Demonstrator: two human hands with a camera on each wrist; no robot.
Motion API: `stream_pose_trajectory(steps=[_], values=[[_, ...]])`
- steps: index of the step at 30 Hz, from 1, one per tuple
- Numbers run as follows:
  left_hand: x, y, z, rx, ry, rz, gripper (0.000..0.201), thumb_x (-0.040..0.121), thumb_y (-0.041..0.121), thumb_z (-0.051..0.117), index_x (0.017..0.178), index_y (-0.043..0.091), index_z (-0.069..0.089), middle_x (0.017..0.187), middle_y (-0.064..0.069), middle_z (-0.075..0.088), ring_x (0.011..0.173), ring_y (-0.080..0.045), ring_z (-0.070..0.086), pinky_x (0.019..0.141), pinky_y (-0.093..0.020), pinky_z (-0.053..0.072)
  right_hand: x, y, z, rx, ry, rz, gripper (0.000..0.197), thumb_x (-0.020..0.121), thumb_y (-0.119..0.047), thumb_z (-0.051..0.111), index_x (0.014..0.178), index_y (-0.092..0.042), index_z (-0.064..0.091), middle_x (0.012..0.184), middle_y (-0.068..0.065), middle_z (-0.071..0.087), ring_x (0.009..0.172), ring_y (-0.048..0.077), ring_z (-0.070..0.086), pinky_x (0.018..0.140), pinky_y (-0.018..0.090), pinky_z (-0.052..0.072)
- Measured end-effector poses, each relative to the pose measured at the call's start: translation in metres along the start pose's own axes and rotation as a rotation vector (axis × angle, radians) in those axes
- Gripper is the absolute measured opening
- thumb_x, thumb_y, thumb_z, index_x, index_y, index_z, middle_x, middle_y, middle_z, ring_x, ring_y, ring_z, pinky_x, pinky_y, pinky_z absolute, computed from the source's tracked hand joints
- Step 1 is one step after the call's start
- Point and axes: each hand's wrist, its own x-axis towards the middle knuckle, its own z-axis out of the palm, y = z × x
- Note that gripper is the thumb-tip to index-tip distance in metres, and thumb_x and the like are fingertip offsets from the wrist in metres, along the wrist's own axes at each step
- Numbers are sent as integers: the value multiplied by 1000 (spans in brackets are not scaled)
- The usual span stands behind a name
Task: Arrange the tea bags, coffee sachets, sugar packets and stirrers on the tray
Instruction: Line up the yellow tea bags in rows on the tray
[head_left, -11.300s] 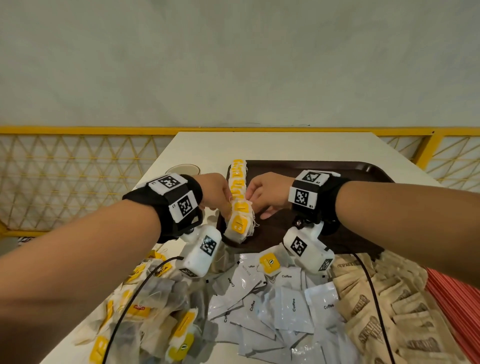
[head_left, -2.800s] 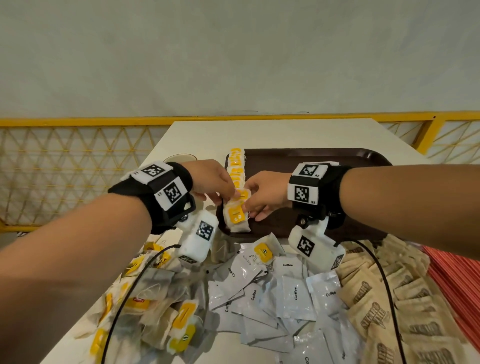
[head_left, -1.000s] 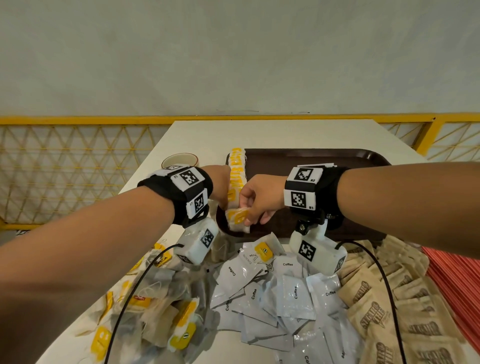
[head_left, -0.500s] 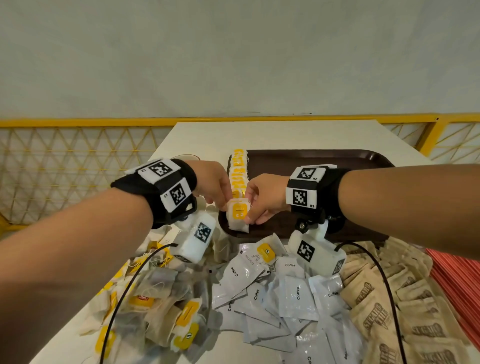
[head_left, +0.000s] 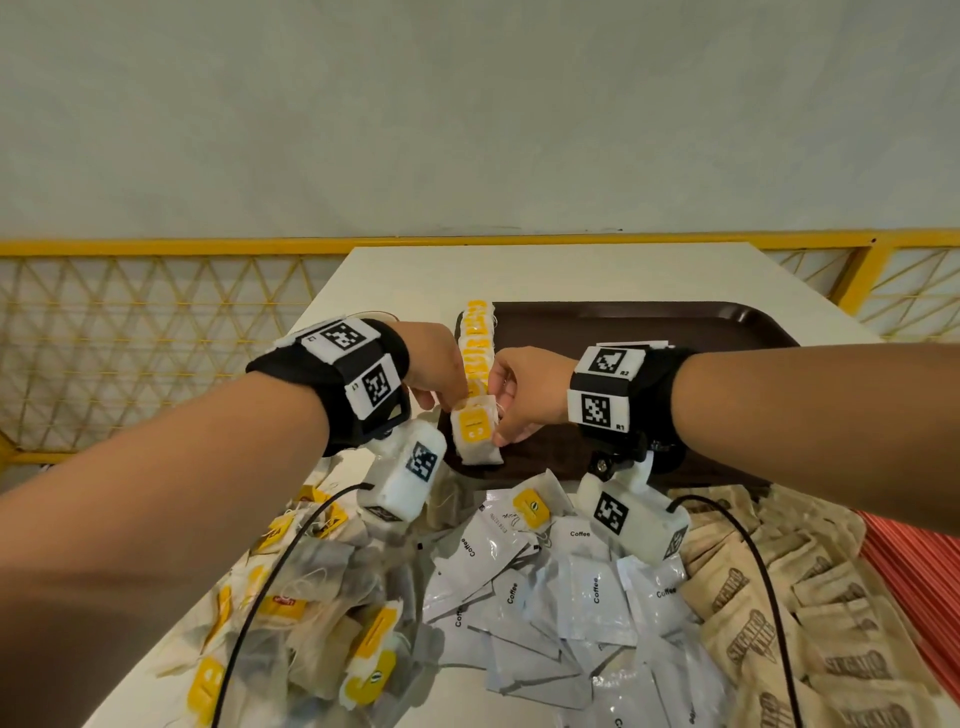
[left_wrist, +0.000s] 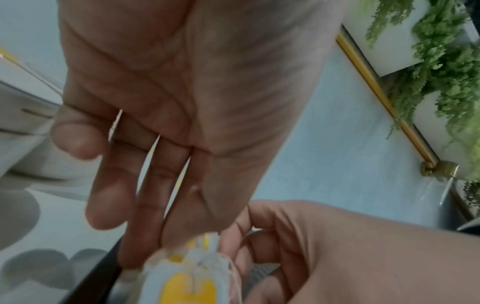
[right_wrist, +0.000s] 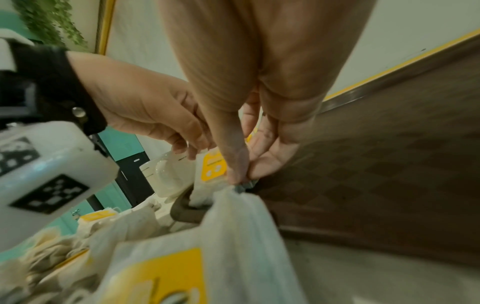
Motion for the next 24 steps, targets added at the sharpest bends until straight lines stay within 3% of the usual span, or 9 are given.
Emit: stream_pose_trajectory(steps=[4,9,12,14,17,22,24], values=[[0,-2,5,43,-1,27,20,87,21,66,104,9,69,74,9,61,64,-4,58,42,-11,38,0,4,2,67,-13,13,47,67,8,80,96,-8,47,83,9,57,66,22,63,64,35,60],[1,-2,3,-3,30,1,20,90,17,63,104,3,67,92,-3,69,61,-6,56,36,-7,36,-1,5,-1,97,-91,21,41,71,4,79,85,-11,43,78,16,63,62,19,66,69,35,58],[0,0,2,-17,37,-23,21,92,15,60,106,1,67,101,-8,70,61,-6,55,35,-7,37,-4,6,-5,-9,-150,-8,28,72,-2,80,76,-9,53,91,23,68,72,19,67,78,36,58],[0,1,2,-15,46,-36,23,92,14,59,108,-1,67,105,-10,71,60,-7,55,38,-8,40,-4,9,-6,-53,-183,-29,24,73,-4,80,75,-11,57,91,15,70,76,15,66,80,33,58],[1,1,2,-19,47,-54,23,92,13,59,107,-1,68,100,-10,71,59,-7,55,45,-12,43,-4,11,-8,-70,-226,-51,17,75,-3,78,78,-11,63,77,1,68,72,8,65,78,28,58],[1,1,1,-79,30,-83,22,86,13,67,104,-1,68,92,-9,70,60,-9,58,49,-14,47,-3,11,-11,-93,-335,-63,15,82,-3,71,93,-14,70,81,-3,71,76,3,66,68,19,53],[-1,3,1,-95,20,-76,23,88,14,64,106,0,68,92,-8,70,60,-8,58,44,-13,45,-2,12,-10,-107,-351,-65,19,84,-2,67,96,-16,71,79,-5,71,78,5,66,66,17,52]])
